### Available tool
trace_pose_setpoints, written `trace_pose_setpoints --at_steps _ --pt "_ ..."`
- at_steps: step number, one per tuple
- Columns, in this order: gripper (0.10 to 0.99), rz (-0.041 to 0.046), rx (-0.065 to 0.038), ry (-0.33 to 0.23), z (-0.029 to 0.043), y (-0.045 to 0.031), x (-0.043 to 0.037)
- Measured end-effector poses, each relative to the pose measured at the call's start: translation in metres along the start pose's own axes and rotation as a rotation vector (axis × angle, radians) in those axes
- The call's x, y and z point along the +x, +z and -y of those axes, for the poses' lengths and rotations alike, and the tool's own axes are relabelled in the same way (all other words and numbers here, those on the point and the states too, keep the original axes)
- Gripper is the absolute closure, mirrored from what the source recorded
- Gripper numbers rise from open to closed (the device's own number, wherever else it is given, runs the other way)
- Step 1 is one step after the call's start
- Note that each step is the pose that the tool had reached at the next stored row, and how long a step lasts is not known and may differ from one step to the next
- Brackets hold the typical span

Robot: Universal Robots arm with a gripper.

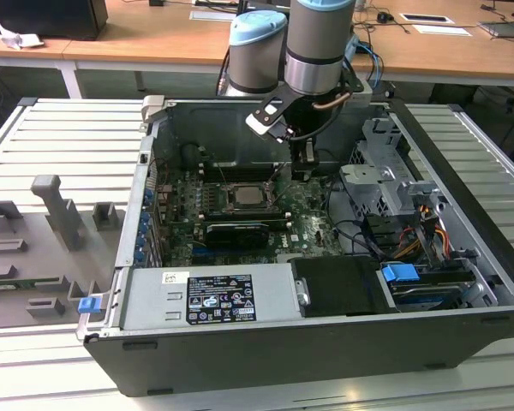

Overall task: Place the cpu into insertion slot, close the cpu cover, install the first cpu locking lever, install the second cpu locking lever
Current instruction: 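Close the cpu cover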

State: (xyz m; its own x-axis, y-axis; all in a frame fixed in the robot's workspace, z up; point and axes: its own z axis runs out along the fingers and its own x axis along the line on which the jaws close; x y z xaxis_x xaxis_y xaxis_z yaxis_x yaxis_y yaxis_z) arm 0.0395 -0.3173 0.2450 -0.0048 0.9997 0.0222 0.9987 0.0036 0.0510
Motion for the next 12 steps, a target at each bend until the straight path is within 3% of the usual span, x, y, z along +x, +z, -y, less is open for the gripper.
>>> trace_pose_setpoints --at_steps 12 --pt "0.980 0.0000 0.000 0.000 0.0049 -0.0002 0.0000"
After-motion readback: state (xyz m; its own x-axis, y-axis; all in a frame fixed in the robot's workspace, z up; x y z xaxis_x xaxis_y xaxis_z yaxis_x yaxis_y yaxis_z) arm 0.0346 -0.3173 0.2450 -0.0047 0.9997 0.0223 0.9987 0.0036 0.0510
